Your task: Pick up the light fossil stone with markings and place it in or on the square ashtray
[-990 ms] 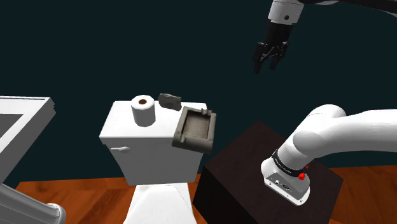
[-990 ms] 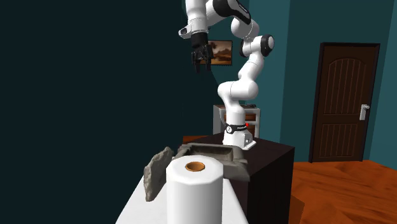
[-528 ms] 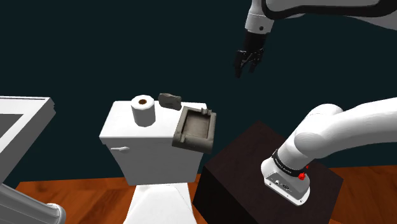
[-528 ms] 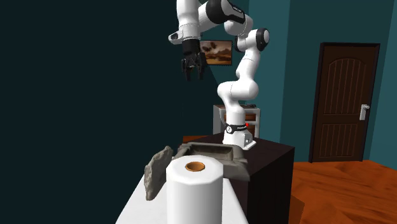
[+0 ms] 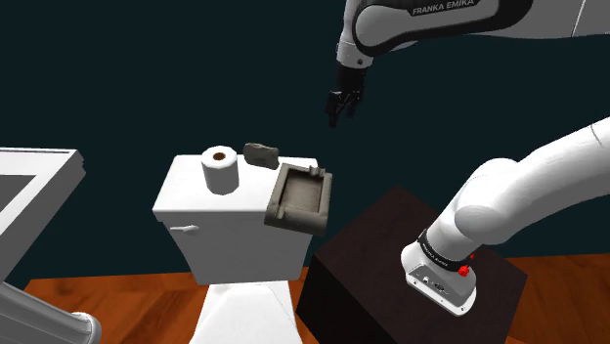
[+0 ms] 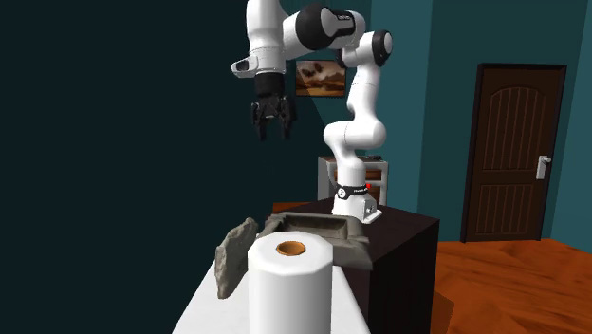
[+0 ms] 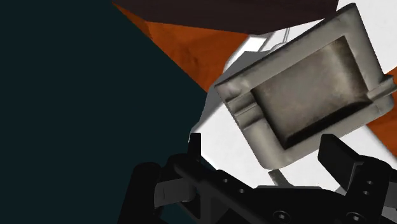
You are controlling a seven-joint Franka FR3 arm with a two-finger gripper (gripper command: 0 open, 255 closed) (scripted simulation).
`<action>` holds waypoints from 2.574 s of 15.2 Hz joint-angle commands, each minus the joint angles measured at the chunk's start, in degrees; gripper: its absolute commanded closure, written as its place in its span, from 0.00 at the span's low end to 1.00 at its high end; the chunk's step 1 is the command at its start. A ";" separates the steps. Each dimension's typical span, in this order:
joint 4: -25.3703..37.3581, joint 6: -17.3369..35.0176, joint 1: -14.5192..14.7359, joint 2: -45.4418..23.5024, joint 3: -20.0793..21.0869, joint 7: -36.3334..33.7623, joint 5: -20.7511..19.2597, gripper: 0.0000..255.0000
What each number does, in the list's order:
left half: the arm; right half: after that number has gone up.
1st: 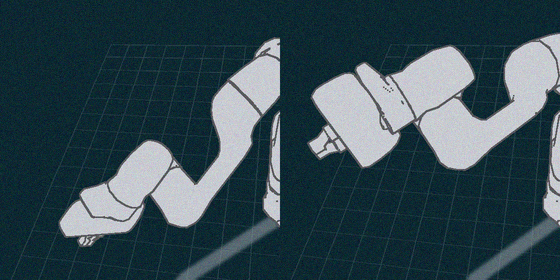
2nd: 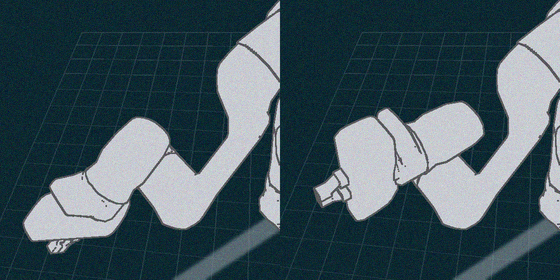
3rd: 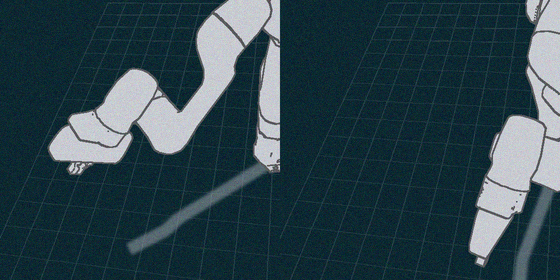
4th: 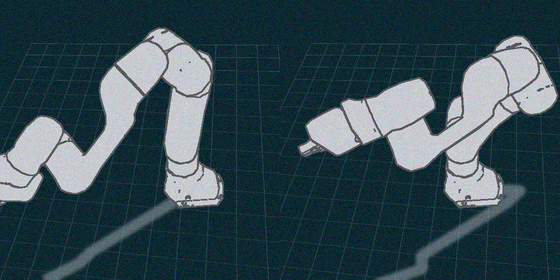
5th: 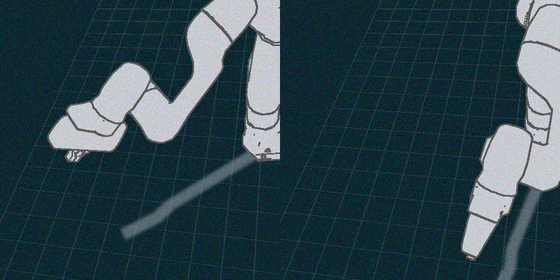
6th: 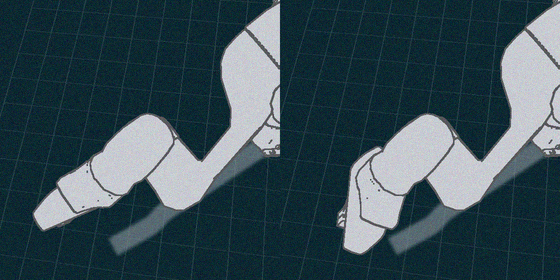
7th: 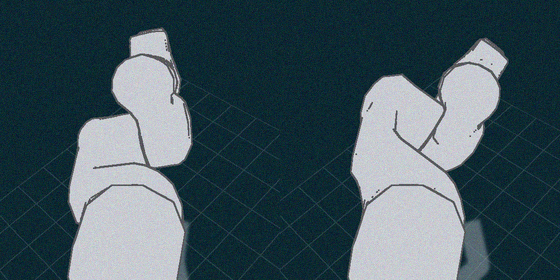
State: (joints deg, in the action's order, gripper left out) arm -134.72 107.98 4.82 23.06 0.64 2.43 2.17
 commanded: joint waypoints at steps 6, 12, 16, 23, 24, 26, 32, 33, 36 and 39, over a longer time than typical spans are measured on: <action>7.16 8.79 2.67 -14.36 1.87 4.76 -0.31 0.00; 14.77 14.15 4.64 -26.05 3.77 8.16 -1.48 0.00; 20.81 16.60 5.84 -33.73 5.25 10.01 -2.89 0.00; 27.44 19.36 1.44 -42.83 13.04 9.78 -7.74 0.00; 27.22 19.98 1.04 -43.28 13.47 9.55 -8.09 0.00; 26.80 21.21 0.74 -44.17 13.77 9.22 -8.59 0.00; 26.34 22.79 0.71 -45.34 13.77 8.90 -9.10 0.00; 26.34 22.79 0.69 -45.35 13.79 8.89 -9.11 0.00; 26.34 22.79 0.62 -45.35 13.87 8.87 -9.15 0.00; 26.39 22.89 0.53 -45.52 13.81 8.99 -9.16 1.00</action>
State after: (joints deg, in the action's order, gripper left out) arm -108.46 131.03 5.70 -21.80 14.92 11.38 -7.02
